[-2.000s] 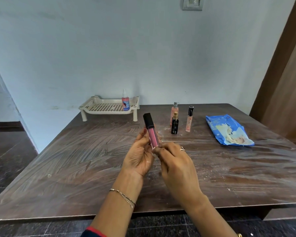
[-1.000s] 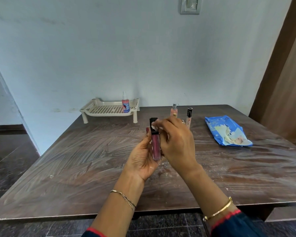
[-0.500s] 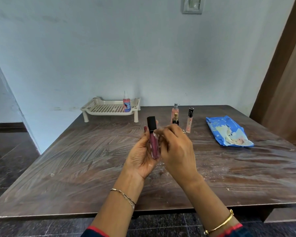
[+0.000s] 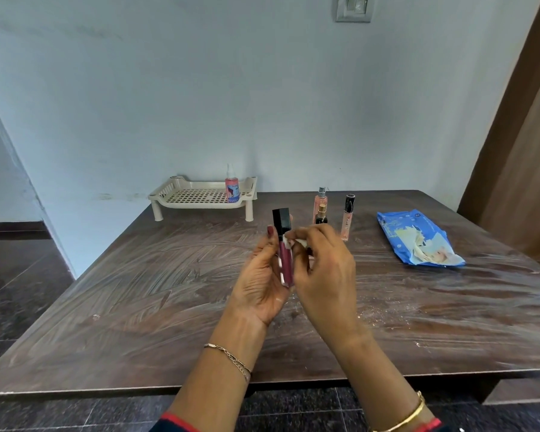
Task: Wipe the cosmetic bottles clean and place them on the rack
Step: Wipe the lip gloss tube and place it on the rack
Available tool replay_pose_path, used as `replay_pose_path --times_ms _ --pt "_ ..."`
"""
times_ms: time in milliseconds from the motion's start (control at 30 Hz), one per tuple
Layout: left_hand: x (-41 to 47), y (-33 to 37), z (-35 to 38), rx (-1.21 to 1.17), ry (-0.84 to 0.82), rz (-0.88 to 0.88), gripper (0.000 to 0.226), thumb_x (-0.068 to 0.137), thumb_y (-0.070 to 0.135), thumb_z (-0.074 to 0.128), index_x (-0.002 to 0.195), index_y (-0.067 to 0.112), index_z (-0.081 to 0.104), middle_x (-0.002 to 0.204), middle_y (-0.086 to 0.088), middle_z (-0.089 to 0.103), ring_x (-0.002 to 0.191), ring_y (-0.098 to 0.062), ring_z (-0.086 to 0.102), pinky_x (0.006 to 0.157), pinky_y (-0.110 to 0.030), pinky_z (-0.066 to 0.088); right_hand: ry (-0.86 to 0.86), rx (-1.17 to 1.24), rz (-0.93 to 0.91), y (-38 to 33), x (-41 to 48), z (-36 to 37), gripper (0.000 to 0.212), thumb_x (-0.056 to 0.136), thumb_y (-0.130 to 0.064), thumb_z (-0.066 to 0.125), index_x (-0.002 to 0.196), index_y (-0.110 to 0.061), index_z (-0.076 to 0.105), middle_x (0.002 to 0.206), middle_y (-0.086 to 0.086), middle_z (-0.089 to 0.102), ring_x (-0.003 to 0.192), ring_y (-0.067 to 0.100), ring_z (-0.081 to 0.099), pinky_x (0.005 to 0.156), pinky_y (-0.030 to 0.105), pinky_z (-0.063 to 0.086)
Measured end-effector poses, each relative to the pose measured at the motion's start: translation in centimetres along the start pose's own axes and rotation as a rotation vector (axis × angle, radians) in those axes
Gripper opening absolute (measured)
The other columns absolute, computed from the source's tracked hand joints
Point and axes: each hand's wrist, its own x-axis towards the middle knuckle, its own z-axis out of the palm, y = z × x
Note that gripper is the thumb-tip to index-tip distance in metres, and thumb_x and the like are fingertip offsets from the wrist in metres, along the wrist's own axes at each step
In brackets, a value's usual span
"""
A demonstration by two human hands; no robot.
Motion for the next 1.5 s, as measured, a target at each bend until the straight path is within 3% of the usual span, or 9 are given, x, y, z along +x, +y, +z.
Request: replay_pose_path --times_ms 100,300,467,633,767,1000,1233,1333,1500 --pt "0.1 -0.2 -0.4 -0.013 0.035 -0.005 0.051 0.087 0.011 0.058 0.136 0.010 0.047 0.101 -0.018 0.066 0.092 -0.025 0.067 0.072 -0.035 0.060 -0.050 -0.063 -0.055 -0.1 -0.4 0.2 0.015 0.083 -0.007 0.065 0.098 -0.007 0.067 0.097 0.002 0.063 0.081 0.013 0.060 0.072 0.024 0.054" --pt "0.1 -0.2 -0.6 -0.001 0.021 -0.019 0.023 0.090 0.018 0.055 0.110 0.008 0.061 0.101 -0.017 0.066 0.090 -0.025 0.068 0.083 -0.039 0.058 -0.018 0.059 0.081 0.5 -0.2 0.3 0.017 0.083 -0.001 0.064 0.094 -0.012 0.069 0.093 -0.005 0.064 0.082 0.005 0.059 0.074 0.021 0.053" --pt "0.2 -0.1 -0.9 0.004 0.018 -0.032 0.038 0.090 0.020 0.057 0.126 0.008 0.054 0.102 -0.018 0.067 0.096 -0.026 0.067 0.084 -0.039 0.057 -0.068 -0.022 0.008 0.1 -0.5 0.3 0.015 0.083 -0.006 0.064 0.097 -0.010 0.068 0.095 -0.001 0.063 0.082 0.010 0.060 0.073 0.020 0.051" --pt "0.2 -0.1 -1.1 0.027 0.016 -0.038 0.033 0.091 0.020 0.056 0.122 0.008 0.055 0.103 -0.018 0.067 0.097 -0.028 0.067 0.091 -0.044 0.053 -0.071 -0.020 0.038 0.7 -0.3 -0.2 0.015 0.084 -0.009 0.061 0.097 -0.010 0.068 0.096 -0.003 0.063 0.082 0.008 0.059 0.073 0.023 0.054" --pt "0.3 0.1 -1.5 -0.014 0.053 -0.023 0.036 0.089 0.020 0.056 0.122 0.008 0.053 0.095 -0.015 0.064 0.088 -0.025 0.065 0.089 -0.042 0.051 -0.116 -0.027 0.003 0.5 -1.5 -0.2 0.019 0.084 -0.017 0.055 0.096 -0.011 0.068 0.095 -0.003 0.061 0.080 0.009 0.059 0.070 0.026 0.055" --pt "0.3 0.2 -1.4 0.053 0.135 0.039 0.046 0.077 0.022 0.061 0.120 0.007 0.056 0.085 -0.011 0.060 0.074 -0.017 0.057 0.068 -0.028 0.055 -0.176 -0.104 -0.069 0.7 -4.2 -0.2 0.025 0.078 0.004 0.069 0.098 -0.011 0.068 0.094 -0.002 0.061 0.074 0.013 0.059 0.060 0.026 0.052" --pt "-0.2 -0.3 -1.2 0.023 0.018 -0.092 0.038 0.083 0.017 0.058 0.118 0.004 0.061 0.097 -0.013 0.070 0.090 -0.022 0.069 0.085 -0.035 0.055 -0.088 -0.045 -0.058 0.3 -0.8 -0.4 0.019 0.085 -0.013 0.055 0.097 -0.007 0.068 0.096 0.003 0.063 0.078 0.015 0.062 0.068 0.030 0.056" --pt "-0.4 -0.5 -0.9 0.091 0.008 -0.093 0.028 0.087 0.017 0.054 0.110 0.006 0.064 0.094 -0.011 0.073 0.087 -0.020 0.071 0.082 -0.033 0.054 -0.022 -0.016 0.002 0.3 0.9 -0.1 0.014 0.083 -0.004 0.065 0.094 -0.011 0.070 0.094 0.000 0.064 0.079 0.010 0.061 0.070 0.020 0.052" --pt "-0.2 -0.4 -0.8 0.064 0.031 -0.091 0.026 0.090 0.019 0.051 0.103 0.003 0.066 0.092 -0.014 0.072 0.082 -0.021 0.071 0.073 -0.031 0.059 -0.024 0.139 0.067 0.5 0.5 0.3 0.017 0.082 -0.001 0.064 0.093 -0.013 0.069 0.094 -0.005 0.062 0.086 0.006 0.059 0.075 0.026 0.054"
